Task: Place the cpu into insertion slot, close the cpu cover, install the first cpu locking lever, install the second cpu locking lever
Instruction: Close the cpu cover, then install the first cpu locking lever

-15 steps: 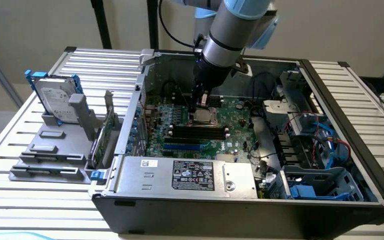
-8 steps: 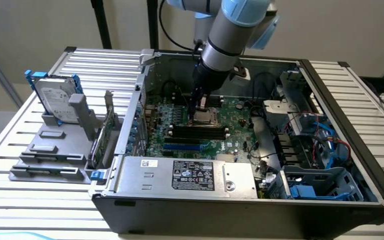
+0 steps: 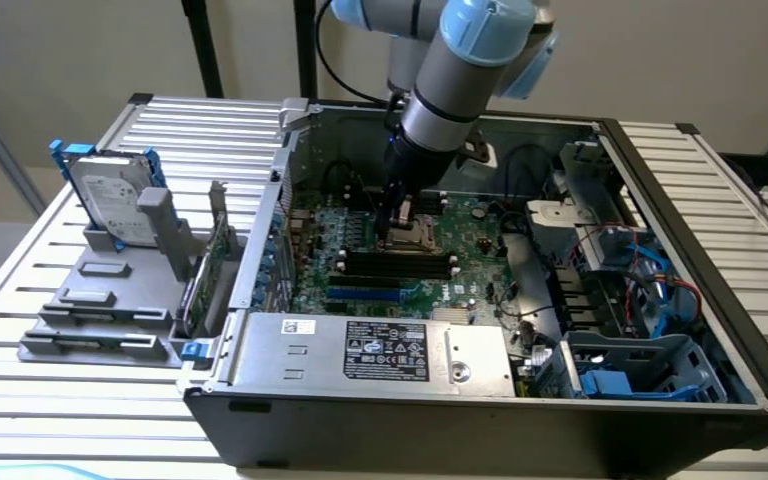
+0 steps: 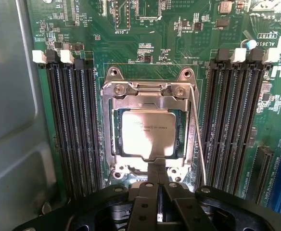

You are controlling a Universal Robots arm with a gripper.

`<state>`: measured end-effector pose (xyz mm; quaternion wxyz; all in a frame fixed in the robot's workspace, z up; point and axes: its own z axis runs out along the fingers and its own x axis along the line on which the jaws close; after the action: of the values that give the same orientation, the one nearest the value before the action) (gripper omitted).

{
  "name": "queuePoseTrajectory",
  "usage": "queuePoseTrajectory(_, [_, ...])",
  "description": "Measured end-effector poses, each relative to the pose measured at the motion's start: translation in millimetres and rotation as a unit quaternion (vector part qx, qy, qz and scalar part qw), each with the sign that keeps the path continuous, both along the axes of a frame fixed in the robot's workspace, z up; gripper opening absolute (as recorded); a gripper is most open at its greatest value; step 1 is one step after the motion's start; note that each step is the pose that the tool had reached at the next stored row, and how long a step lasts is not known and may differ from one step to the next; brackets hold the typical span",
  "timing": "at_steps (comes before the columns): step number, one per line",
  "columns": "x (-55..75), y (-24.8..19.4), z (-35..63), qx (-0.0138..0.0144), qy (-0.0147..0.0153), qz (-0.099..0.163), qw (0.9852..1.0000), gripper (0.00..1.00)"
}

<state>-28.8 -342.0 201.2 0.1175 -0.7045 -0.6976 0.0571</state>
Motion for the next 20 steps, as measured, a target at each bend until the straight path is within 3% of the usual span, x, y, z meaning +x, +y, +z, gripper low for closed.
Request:
queuePoseTrajectory(3, [-0.1, 0.1, 0.5, -0.0001, 0.0001, 0.0, 1.0, 0.11])
queuePoseTrajectory(7, [-0.7, -0.2, 11.2, 0.0, 0.0012, 0.0, 1.0, 0.11])
queuePoseTrajectory(12, [-11.1, -4.8, 18.4, 0.0, 0.0013, 0.0, 1.0, 0.11])
queuePoseTrajectory(15, [-19.3, -6.9, 20.2, 0.0001, 0.0013, 0.0, 1.0, 0.11])
queuePoseTrajectory(20, [-22.0, -7.0, 20.3, 0.0, 0.0013, 0.0, 1.0, 0.11])
